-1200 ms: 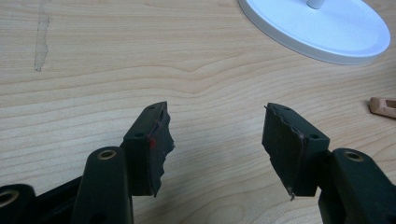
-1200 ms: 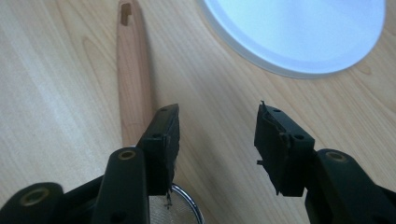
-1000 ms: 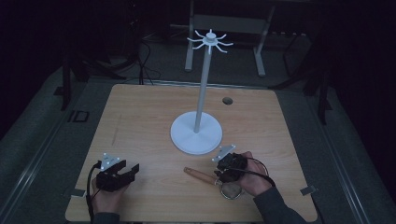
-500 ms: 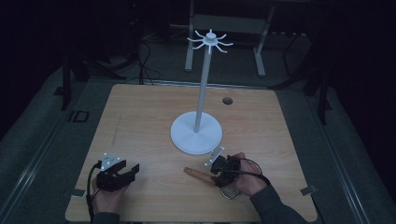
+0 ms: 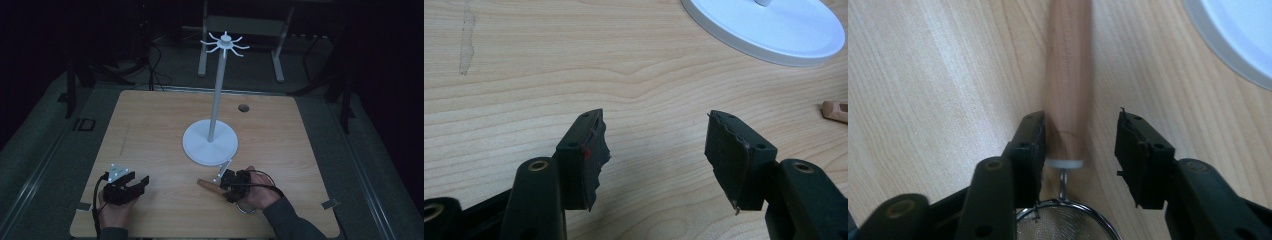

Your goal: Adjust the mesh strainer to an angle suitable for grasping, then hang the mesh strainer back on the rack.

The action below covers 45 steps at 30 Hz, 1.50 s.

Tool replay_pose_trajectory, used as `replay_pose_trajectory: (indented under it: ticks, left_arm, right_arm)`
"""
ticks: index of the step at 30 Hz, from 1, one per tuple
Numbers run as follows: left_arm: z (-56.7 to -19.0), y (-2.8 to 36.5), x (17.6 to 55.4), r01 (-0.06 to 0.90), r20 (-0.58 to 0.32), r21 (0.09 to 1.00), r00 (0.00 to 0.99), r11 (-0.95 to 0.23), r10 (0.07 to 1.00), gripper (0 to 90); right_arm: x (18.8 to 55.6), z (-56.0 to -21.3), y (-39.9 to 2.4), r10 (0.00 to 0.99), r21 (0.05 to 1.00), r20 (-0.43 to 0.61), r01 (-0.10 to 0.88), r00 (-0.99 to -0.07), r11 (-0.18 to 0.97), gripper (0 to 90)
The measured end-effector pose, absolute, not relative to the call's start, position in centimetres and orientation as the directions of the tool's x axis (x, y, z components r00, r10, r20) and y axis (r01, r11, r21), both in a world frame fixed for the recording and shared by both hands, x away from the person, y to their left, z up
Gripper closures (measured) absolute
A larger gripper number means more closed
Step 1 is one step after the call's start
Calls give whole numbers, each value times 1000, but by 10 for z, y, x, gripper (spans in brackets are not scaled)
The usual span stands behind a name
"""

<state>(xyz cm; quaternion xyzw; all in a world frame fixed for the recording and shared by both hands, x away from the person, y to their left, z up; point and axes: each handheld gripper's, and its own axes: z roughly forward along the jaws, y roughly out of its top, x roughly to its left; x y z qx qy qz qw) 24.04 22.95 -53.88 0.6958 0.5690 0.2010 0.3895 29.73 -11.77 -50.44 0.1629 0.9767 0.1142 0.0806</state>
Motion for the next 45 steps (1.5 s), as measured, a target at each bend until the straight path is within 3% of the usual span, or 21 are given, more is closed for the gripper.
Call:
replay_pose_trajectory:
  ticks: [13, 25, 45]
  left_arm:
    - [-539, 230, 241, 638, -161, 768, 274, -54, 948, 415]
    - [-539, 230, 241, 638, -163, 768, 274, -52, 948, 415]
    - [-539, 229, 242, 638, -160, 768, 277, -57, 948, 415]
  right_arm:
    - [310, -517, -115, 346, 161, -29, 337, -938, 928, 644]
    - [313, -521, -112, 364, 139, -26, 358, -931, 923, 691]
    - [309, -515, -119, 400, 237, -73, 374, -914, 897, 693]
